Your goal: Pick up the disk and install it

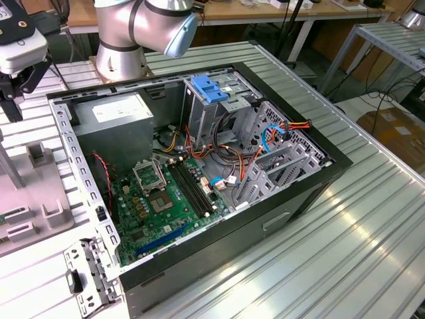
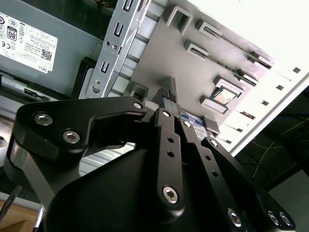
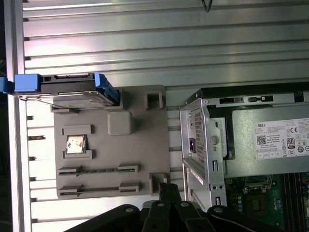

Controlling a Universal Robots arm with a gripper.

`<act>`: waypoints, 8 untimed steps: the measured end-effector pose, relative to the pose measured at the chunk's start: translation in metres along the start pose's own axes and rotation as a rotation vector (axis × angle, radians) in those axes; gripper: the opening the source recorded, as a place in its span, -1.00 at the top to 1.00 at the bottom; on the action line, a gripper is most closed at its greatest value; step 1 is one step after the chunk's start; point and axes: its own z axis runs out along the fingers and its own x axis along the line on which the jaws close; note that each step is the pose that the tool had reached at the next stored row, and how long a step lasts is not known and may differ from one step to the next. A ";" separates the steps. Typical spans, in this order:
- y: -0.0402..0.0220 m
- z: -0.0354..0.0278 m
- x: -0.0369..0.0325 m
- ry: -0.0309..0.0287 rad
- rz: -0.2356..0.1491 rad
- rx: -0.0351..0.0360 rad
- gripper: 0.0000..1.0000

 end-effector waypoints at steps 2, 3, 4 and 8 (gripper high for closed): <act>-0.0002 -0.0001 0.0023 0.0000 0.000 0.0000 0.79; -0.0002 -0.0001 0.0031 0.0000 0.000 0.0000 0.79; -0.0004 -0.0001 0.0048 0.0000 0.000 0.0000 0.79; -0.0007 -0.0002 0.0093 0.0000 0.000 0.0000 0.79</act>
